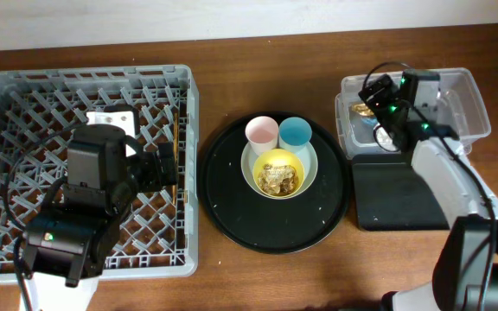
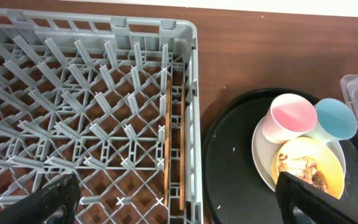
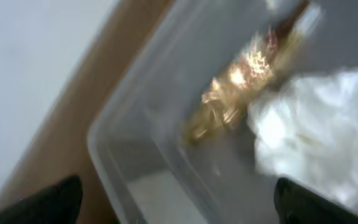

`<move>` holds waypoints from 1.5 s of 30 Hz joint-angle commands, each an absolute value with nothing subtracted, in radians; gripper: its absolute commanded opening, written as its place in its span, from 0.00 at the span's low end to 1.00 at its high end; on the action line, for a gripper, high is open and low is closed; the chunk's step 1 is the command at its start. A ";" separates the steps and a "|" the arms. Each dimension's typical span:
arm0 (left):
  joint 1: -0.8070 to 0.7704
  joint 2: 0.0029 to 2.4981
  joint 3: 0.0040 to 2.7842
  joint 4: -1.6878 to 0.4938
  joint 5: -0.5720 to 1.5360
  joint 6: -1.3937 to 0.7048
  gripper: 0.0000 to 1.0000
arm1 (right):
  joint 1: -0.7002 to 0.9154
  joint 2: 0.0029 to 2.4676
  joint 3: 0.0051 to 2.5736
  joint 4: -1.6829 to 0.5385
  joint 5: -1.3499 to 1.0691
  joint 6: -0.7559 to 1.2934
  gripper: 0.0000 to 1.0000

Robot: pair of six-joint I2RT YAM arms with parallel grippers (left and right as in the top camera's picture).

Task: Sort waste into correct bins and load items into the dishwasher rack

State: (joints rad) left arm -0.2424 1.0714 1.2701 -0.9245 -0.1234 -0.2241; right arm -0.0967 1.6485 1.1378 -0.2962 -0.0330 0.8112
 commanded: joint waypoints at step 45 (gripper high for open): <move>-0.820 1.633 1.338 -0.571 0.166 -0.427 0.44 | -0.099 1.477 1.757 -1.451 -0.056 0.442 0.99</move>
State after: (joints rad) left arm -0.8078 1.5818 1.2411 -0.5182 0.2703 -0.3981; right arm -0.0967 1.4746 1.7496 -1.4513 -0.0547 0.4454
